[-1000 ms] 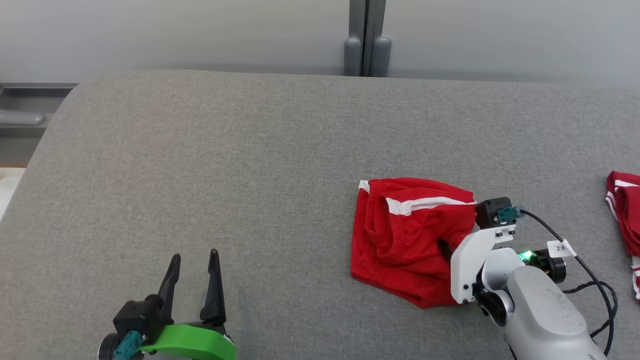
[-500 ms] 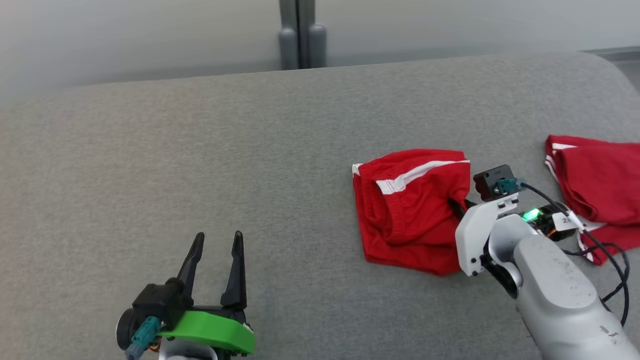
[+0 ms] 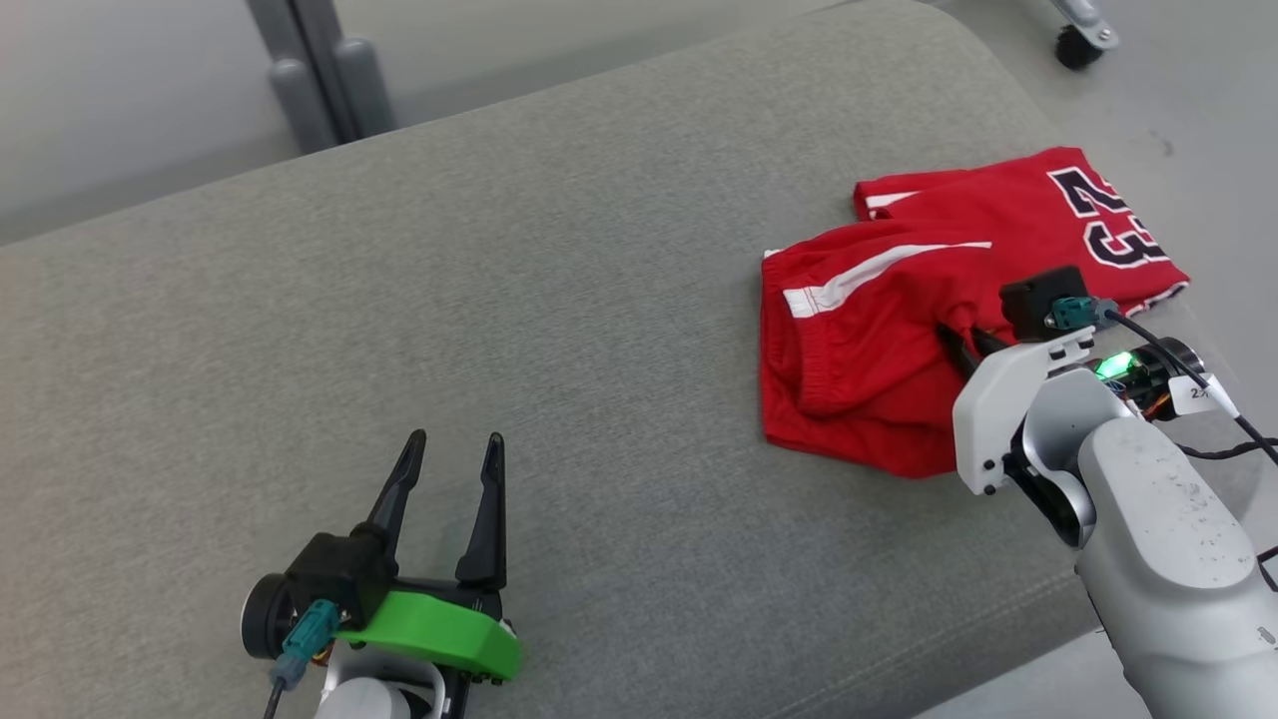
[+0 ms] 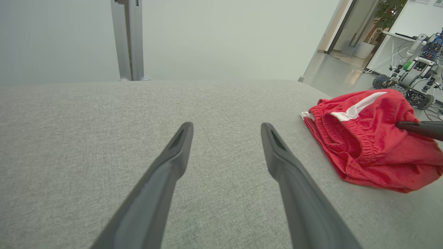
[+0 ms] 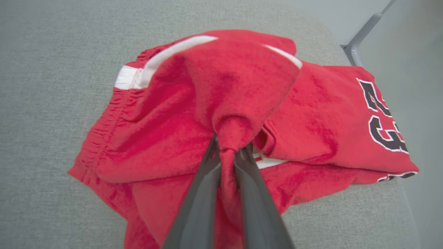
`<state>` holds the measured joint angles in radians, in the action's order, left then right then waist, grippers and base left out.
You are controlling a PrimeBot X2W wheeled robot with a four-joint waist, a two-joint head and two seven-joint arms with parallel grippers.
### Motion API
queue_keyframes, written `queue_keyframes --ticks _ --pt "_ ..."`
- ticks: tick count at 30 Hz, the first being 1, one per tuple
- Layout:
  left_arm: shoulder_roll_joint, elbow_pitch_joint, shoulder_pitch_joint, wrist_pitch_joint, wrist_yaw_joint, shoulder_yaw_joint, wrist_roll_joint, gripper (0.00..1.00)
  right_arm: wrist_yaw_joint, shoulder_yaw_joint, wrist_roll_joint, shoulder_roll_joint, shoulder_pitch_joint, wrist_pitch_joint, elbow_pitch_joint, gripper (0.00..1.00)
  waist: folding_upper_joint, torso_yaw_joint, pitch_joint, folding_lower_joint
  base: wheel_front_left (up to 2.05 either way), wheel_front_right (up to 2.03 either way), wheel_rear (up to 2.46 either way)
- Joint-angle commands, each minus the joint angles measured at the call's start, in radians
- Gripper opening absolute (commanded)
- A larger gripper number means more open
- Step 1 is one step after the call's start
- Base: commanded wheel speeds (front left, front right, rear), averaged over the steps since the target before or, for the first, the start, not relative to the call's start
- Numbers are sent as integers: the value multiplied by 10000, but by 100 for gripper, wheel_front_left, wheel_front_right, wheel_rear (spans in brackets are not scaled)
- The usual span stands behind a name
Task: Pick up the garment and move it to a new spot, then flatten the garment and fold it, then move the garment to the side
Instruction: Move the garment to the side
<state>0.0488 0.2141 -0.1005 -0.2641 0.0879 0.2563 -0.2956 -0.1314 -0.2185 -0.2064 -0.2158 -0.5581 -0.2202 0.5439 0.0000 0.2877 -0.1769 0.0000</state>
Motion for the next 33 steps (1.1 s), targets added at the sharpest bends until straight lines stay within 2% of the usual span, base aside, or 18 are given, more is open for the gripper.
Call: queue_keyframes --ticks 1,7,12,16,19,24,26,29,32,33 --pt "70 47 -189 2 51 -24 102 100 18 35 -5 58 32 -42 -103 0 0 995 -526 0 0 0 0" --pt "94 176 -270 2 93 -35 203 100 18 89 65 99 -168 -165 -309 0 0 883 -521 0 0 0 0" --pt "90 205 -314 2 91 -94 214 100 18 -39 142 -273 -631 -459 -545 0 0 462 -509 0 0 0 0" --pt "83 227 -274 2 60 -119 207 100 18 -394 -8 -937 -1187 -1138 -782 0 0 110 -576 0 0 0 0" --pt "76 222 -343 2 82 -65 221 100 18 -566 -312 -1723 -1622 -1759 -777 0 0 -216 -714 0 0 0 0" --pt "66 212 -524 2 131 66 255 100 18 -770 -551 -3071 -2337 -2394 -275 0 0 -812 -1093 0 0 0 0" --pt "65 231 -633 2 145 136 307 100 18 -718 -653 -3408 -2581 -2417 90 0 0 -1044 -1264 0 0 0 0" --pt "71 235 -763 2 154 215 347 100 18 -458 -670 -3750 -2835 -2321 709 0 0 -1386 -1509 0 0 0 0" --pt "77 237 -843 2 161 235 347 100 18 -66 -571 -3807 -2921 -2042 1348 0 0 -1678 -1690 0 0 0 0" --pt "81 242 -860 2 159 231 356 100 18 75 -549 -3781 -2914 -1918 1513 9 0 -1739 -1732 0 0 0 0"
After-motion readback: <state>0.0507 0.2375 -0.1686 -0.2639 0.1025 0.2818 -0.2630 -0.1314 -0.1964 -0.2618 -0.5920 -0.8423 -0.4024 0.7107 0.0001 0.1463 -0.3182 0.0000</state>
